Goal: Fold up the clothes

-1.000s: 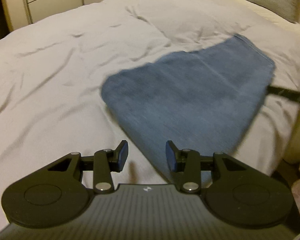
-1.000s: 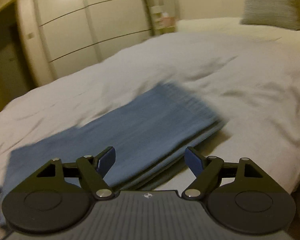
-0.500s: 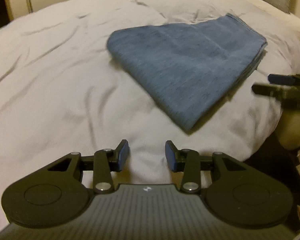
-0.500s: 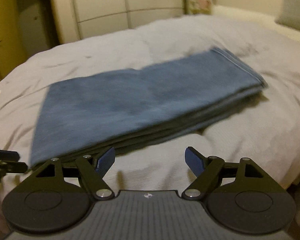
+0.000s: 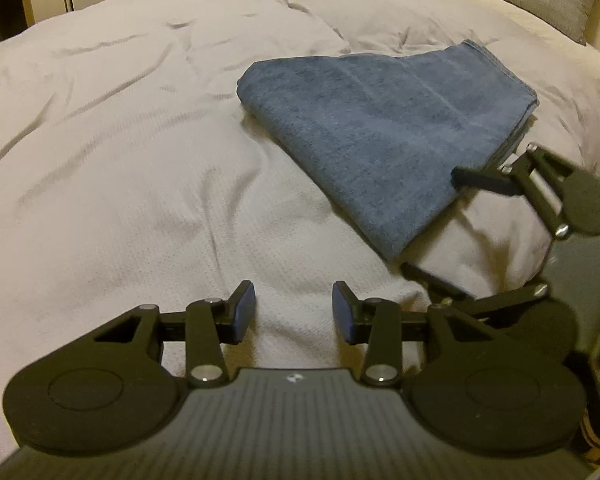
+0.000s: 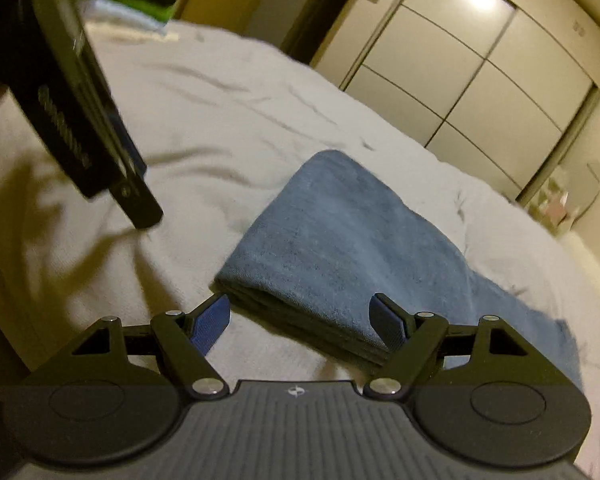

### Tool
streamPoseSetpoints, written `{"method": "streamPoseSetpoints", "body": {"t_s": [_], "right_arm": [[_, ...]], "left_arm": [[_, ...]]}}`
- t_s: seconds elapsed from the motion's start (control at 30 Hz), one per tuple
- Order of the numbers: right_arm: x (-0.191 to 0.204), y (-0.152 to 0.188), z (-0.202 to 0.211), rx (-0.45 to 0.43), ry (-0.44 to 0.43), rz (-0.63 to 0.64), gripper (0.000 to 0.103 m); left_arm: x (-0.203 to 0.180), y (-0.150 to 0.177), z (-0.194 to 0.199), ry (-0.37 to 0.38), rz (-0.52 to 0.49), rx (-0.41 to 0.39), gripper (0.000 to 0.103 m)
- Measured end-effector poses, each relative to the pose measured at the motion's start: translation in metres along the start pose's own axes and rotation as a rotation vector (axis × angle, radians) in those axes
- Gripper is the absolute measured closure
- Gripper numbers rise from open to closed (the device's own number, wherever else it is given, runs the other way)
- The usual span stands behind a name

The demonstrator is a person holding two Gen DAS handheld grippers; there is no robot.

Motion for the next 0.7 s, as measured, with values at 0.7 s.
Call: {"method": "streamPoseSetpoints", "body": {"t_s": [0.7], "right_arm": [[0.019,0.005,-0.039,-0.194,0.230,0.369,0.046]], "left_arm": [[0.011,-0.009,-0.009,-0.026,0.017,0.019,0.064]]}}
Point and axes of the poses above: each gripper's, at about its wrist camera, not at the fingertips, and z roughly against the way its jaws point, x to its left, y to its underside, the point moved 9 cm from there along -z, roughly the way its jaws point, and after that the axes turned 8 degrees about -z, right-handed, at the moved point
